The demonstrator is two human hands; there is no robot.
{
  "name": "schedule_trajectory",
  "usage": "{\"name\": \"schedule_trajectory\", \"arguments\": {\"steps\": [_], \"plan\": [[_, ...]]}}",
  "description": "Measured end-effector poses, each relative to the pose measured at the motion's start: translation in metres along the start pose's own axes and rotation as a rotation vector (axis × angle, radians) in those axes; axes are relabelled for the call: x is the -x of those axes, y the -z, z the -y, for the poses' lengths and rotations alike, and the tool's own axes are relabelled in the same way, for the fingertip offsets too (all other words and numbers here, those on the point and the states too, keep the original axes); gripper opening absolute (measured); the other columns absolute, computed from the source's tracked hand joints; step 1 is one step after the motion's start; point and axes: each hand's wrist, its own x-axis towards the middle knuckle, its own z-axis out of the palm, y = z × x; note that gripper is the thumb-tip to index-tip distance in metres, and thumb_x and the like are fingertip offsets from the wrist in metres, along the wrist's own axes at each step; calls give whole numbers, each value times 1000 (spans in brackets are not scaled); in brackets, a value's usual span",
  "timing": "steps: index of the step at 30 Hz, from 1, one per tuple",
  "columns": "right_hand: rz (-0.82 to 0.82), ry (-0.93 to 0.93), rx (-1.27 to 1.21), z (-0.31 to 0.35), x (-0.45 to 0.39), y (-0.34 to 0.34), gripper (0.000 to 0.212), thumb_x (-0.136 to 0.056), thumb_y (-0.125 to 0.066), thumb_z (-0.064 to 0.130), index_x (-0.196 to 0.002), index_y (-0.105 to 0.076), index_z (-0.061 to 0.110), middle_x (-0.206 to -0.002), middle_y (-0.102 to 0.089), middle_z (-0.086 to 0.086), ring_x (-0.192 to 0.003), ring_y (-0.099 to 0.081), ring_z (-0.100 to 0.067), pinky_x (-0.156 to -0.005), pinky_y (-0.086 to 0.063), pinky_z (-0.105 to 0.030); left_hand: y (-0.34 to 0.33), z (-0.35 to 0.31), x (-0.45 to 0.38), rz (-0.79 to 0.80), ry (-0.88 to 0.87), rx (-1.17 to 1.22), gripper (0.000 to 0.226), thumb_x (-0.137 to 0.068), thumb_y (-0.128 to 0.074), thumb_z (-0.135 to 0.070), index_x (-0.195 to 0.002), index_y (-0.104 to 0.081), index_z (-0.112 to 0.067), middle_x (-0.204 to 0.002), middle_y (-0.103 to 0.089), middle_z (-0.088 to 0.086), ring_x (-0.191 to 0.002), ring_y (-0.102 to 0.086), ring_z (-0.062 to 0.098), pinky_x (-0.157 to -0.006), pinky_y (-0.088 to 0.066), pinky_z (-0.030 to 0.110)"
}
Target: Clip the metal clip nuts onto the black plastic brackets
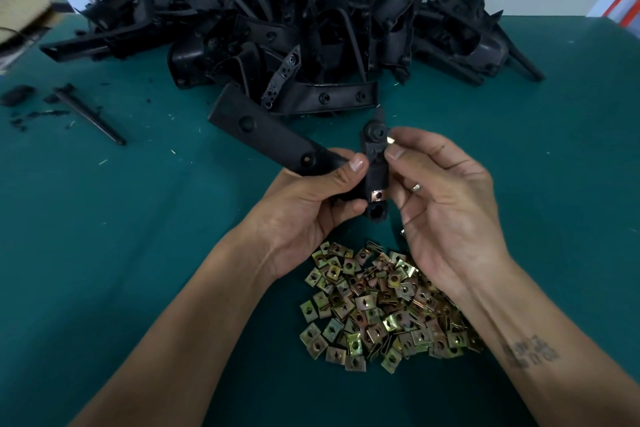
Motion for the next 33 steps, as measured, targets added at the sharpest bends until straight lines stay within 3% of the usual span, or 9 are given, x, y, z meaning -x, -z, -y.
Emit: {"name": "schedule_trajectory", "arguments": {"steps": [3,6,12,17,22,26,29,33], "plan": [[-21,-2,-18,1,1,-1,29,-81,-69,-7,-108,-73,0,-93,-74,-16,-88,-73,-25,-85,-62,-31,0,1,0,0,-2,2,15,-75,-75,-19,-86,-70,-10,-89,-74,4,-74,-70,11,-55,-54,15],[-46,-12,-4,3,1,-1,16,-86,-65,-10,-98,-71,-1,-95,-75,-17,-85,-74,-23,-81,-63,-31,0,1,-1,-8,-3,9,11,-77,-74,-18,-85,-72,-11,-90,-74,4,-74,-70,11,-55,-55,15],[-26,-25,-10,3,2,-2,9,-81,-70,-2,-89,-66,1,-88,-72,-15,-82,-70,-22,-87,-60,-36,1,1,-1,-14,-2,43,5,-76,-75,-19,-79,-75,-15,-91,-74,5,-75,-69,10,-56,-54,15],[4,-33,-35,2,2,0,20,-86,-64,-9,-103,-68,1,-91,-74,-15,-82,-72,-20,-86,-61,-32,0,1,-1,-12,-13,54,11,-76,-75,-19,-84,-72,-11,-91,-74,5,-73,-69,11,-54,-54,15],[-36,-11,-60,0,2,-1,10,-84,-65,-8,-90,-67,-1,-92,-74,-15,-84,-72,-21,-92,-59,-36,-1,1,0,-11,-24,38,6,-77,-74,-18,-80,-73,-12,-90,-74,6,-72,-69,11,-53,-54,15],[-63,43,-44,-6,5,0,9,-84,-68,-7,-92,-66,-4,-97,-72,-21,-100,-70,-36,-99,-56,-45,-1,0,0,-21,-29,23,5,-75,-75,-19,-77,-75,-15,-88,-75,5,-71,-70,10,-53,-54,15],[-53,82,23,-9,6,-1,11,-77,-72,-1,-87,-69,-2,-95,-73,-22,-96,-70,-35,-98,-57,-44,0,0,1,-22,-38,29,5,-75,-74,-19,-78,-75,-15,-88,-75,4,-72,-70,9,-55,-54,15],[-15,119,5,-7,5,0,9,-78,-71,-3,-86,-67,-1,-86,-75,-14,-83,-73,-23,-83,-62,-31,-1,0,1,-18,-35,40,16,-75,-75,-20,-88,-71,-11,-92,-75,4,-75,-70,10,-56,-54,15]]}}
